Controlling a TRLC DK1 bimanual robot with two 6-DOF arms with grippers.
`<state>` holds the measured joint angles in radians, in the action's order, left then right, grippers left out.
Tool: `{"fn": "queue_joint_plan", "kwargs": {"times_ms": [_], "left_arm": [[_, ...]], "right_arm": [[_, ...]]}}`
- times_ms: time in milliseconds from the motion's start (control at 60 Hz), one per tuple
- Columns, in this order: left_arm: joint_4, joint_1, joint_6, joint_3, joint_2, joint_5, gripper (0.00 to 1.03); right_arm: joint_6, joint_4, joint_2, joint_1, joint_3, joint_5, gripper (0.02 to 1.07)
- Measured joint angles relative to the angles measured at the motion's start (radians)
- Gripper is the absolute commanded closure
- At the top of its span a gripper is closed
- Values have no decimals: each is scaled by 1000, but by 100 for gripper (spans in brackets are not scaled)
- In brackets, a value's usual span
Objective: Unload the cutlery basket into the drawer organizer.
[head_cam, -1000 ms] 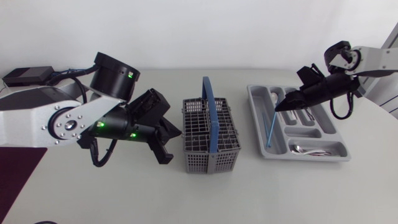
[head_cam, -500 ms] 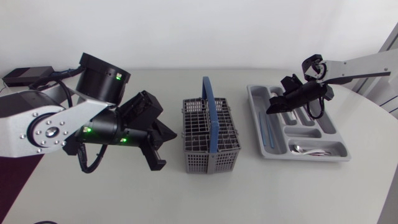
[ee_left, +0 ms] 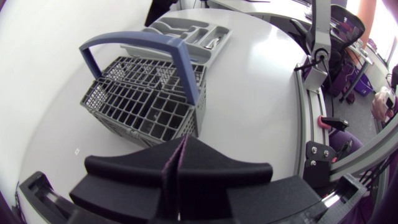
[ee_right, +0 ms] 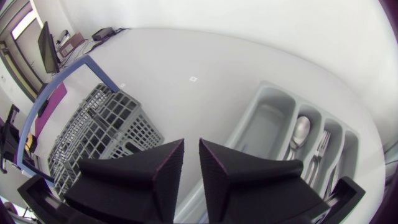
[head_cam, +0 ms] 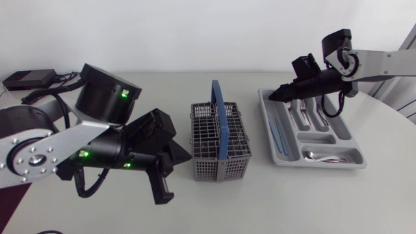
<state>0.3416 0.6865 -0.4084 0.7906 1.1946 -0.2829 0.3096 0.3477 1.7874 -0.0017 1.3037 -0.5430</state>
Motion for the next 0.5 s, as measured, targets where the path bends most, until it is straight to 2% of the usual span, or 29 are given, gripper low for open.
{"fn": "queue_joint_plan", "kwargs": {"times_ms": [117,200,267,500], "left_arm": [[17,65,-12,-18,-16,0,89],[20,114,-15,-35,-10,0,89],[20,143,-21,-41,13,0,89],[-15,161,-42,-51,148,0,89]], "right_arm": [[-18,-40,5,60,-2,-9,86],[-35,-42,39,97,21,-13,92],[-50,-45,91,120,65,-14,93],[-96,-44,255,147,248,-39,93]]}}
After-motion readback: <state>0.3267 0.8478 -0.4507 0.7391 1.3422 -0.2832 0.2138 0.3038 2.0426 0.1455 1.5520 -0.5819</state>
